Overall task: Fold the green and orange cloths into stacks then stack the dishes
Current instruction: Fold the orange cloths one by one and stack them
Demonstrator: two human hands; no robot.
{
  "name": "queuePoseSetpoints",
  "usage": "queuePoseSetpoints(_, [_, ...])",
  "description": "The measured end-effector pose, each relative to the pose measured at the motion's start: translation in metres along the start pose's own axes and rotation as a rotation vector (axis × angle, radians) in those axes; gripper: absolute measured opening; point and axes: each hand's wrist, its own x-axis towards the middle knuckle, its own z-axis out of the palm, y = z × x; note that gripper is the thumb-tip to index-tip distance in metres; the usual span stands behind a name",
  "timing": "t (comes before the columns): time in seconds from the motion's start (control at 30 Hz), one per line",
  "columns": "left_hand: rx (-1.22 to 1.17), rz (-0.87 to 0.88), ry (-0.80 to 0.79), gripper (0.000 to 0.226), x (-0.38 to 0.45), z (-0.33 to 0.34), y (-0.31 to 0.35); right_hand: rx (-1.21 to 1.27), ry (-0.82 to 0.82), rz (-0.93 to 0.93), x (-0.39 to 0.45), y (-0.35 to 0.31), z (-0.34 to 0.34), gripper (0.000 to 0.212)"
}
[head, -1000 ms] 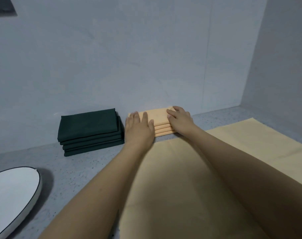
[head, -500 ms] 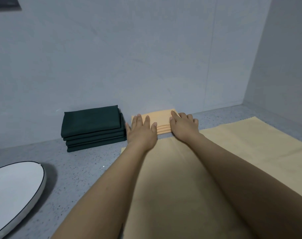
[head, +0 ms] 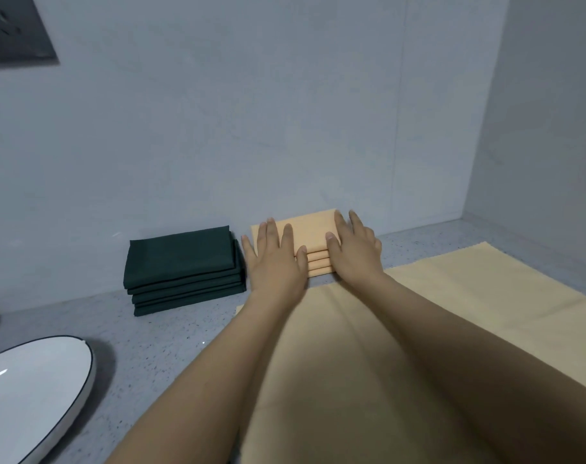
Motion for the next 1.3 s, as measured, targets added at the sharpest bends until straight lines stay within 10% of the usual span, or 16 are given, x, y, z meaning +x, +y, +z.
queuePoseSetpoints(0.8, [-0.048, 0.083, 0.025, 0.057, -0.046, -0.017, 0.026, -0.037, 0.114, -0.194, -0.061, 0.013, -0.016, 0.055])
queuePoseSetpoints(1.0, [-0.104, 0.081, -0.069, 0.089, -0.114, -0.041, 0.035, -0.060, 0.047, -0.184, -0.129, 0.020, -0.048, 0.070])
queuePoseSetpoints(1.3, [-0.286, 0.026, -0.287, 0.056, -0.259, -0.096, 0.047, -0.059, -0.123, -0.237, -0.265, 0.036, -0.104, 0.062])
